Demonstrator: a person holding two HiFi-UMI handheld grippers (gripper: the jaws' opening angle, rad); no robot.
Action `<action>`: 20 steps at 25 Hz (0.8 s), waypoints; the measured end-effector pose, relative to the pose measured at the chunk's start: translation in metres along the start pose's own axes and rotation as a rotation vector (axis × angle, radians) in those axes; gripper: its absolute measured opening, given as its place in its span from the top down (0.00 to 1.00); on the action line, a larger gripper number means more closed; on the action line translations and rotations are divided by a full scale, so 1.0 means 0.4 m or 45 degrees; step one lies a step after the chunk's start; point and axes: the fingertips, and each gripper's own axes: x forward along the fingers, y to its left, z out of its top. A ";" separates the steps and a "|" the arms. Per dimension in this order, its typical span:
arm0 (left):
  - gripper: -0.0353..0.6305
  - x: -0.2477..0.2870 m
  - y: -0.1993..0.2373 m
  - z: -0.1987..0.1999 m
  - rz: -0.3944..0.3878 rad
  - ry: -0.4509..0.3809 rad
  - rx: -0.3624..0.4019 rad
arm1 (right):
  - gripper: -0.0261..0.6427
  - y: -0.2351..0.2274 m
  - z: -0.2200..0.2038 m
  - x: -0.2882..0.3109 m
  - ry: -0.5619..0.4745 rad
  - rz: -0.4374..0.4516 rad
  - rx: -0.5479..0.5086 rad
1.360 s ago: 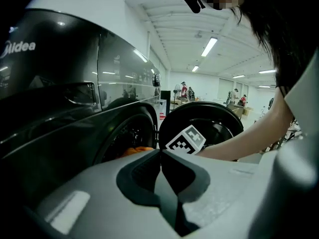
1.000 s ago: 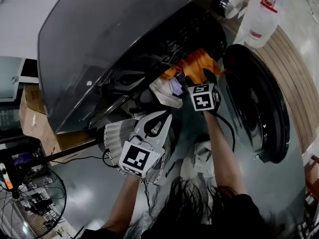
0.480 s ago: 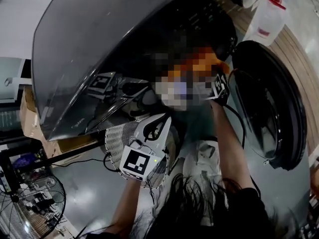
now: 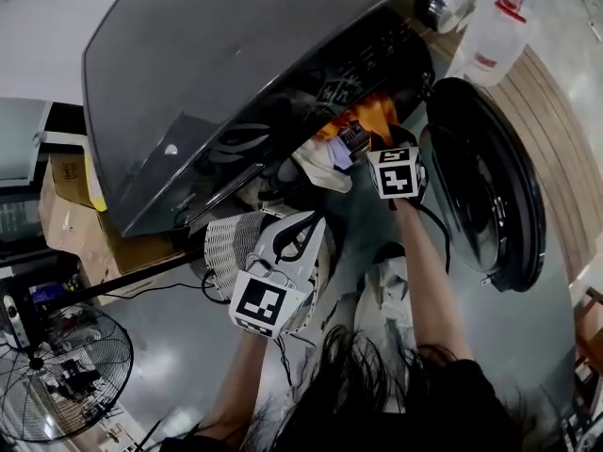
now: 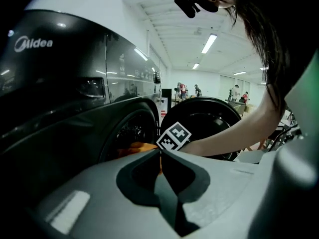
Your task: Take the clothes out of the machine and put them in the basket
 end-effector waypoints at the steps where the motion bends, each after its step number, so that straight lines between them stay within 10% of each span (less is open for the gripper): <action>1: 0.95 -0.011 -0.006 0.015 0.001 -0.001 -0.007 | 0.82 0.008 0.011 -0.028 -0.013 0.014 0.011; 20: 0.94 -0.267 -0.113 0.275 0.053 -0.002 0.041 | 0.82 0.093 0.250 -0.572 -0.217 0.199 0.176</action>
